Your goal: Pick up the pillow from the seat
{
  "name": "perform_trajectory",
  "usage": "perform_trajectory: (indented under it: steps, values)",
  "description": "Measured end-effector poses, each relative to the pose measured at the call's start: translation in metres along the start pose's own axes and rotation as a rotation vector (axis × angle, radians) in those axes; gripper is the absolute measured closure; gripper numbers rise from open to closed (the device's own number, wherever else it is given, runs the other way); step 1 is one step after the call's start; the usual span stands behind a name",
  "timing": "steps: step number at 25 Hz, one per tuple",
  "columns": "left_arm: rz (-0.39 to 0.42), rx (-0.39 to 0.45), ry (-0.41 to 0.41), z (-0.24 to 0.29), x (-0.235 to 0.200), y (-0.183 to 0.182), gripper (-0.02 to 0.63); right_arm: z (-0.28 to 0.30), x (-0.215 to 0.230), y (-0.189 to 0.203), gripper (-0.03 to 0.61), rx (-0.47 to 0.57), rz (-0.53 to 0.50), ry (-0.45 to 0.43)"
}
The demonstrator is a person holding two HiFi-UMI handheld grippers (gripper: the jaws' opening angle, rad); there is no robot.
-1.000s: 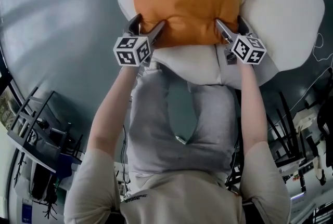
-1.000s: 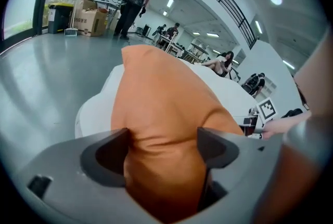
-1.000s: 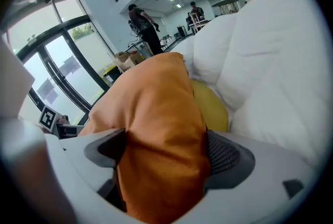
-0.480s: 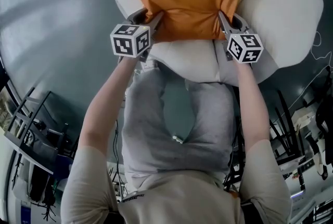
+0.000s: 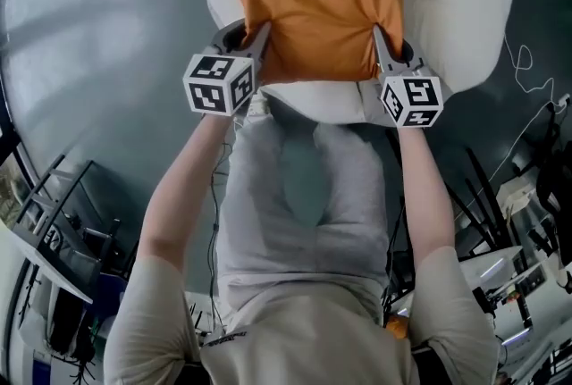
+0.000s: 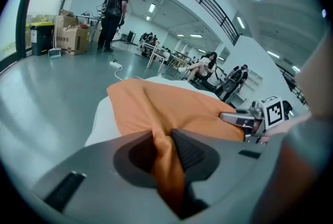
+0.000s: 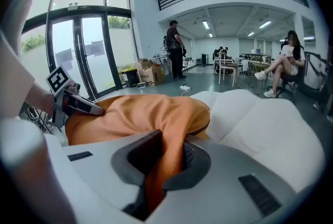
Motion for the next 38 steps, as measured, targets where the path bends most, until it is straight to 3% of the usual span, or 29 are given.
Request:
perform_trajectory:
  steps: [5, 13, 19, 22, 30, 38]
  values:
    - [0.077, 0.049, 0.013, -0.083, 0.052, -0.045, 0.543, -0.098, -0.019, -0.06, 0.546, 0.07, -0.01, 0.057]
    - [0.198, 0.228, -0.005, -0.252, 0.145, -0.156, 0.541, -0.282, -0.049, -0.205, 0.545, 0.304, -0.081, 0.144]
    - [0.334, 0.456, -0.025, -0.395, 0.198, -0.246, 0.541, -0.41, -0.091, -0.324, 0.545, 0.547, -0.183, 0.243]
    - [0.388, 0.572, -0.023, -0.467, 0.225, -0.27, 0.541, -0.474, -0.121, -0.366, 0.545, 0.657, -0.239, 0.303]
    - [0.523, 0.838, -0.061, -0.599, 0.307, -0.314, 0.541, -0.611, -0.153, -0.429, 0.544, 0.904, -0.347, 0.377]
    - [0.644, 1.007, -0.084, -0.685, 0.361, -0.31, 0.539, -0.695, -0.183, -0.439, 0.543, 1.075, -0.394, 0.397]
Point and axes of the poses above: the fingertips, and each gripper's own axes: z forward along the fingers, x to its right, y out of its underside, the point moved 1 cm from there along -z, backward along the fingers, and after that the axes turned 12 degrees about -x, right-handed, at the moved point
